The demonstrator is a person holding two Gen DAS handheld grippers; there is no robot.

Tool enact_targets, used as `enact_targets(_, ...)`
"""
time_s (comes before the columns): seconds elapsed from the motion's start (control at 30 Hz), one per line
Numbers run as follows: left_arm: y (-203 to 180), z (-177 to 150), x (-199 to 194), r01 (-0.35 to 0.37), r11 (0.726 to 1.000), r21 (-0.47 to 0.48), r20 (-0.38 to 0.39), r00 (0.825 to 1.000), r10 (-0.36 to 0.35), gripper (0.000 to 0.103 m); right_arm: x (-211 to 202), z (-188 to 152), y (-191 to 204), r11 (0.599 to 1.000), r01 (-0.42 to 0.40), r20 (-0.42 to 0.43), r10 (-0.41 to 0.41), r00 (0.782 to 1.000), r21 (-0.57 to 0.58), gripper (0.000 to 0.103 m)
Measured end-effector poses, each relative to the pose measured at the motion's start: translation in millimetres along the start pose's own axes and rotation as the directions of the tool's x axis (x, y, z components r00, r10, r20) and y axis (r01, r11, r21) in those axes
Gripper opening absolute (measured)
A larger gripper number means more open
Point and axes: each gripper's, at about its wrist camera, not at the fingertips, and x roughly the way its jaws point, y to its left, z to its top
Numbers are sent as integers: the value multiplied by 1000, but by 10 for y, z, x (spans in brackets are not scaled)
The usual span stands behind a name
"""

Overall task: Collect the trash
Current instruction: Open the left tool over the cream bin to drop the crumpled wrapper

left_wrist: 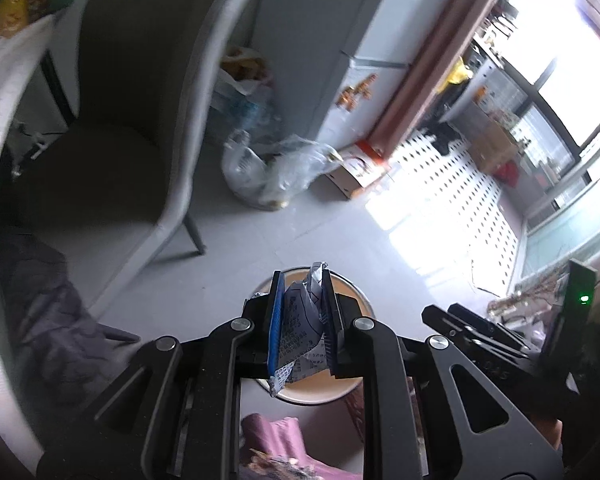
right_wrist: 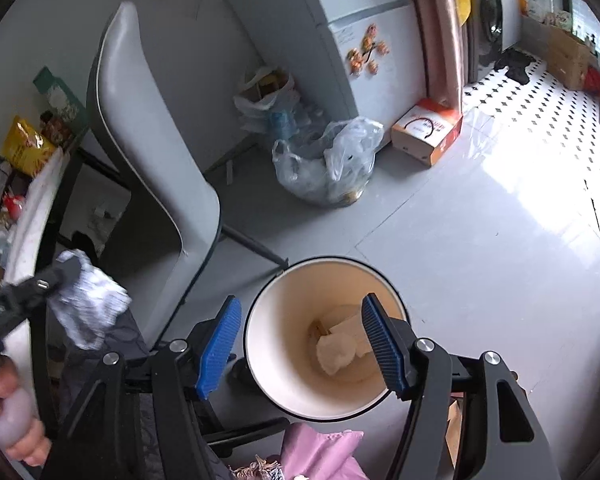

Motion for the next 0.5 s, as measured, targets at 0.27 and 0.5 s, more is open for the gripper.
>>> enact_targets(0.27, -198, 76, -9, 71, 997, -2, 13, 997, -71, 84, -298, 47, -179, 1000, 6, 57, -8, 998, 29, 66)
enact_targets(0.5, 13, 202, -495, 27, 999, -33, 123, 992, -22, 94, -369, 84, 26, 999, -33, 76, 33, 997, 0, 72)
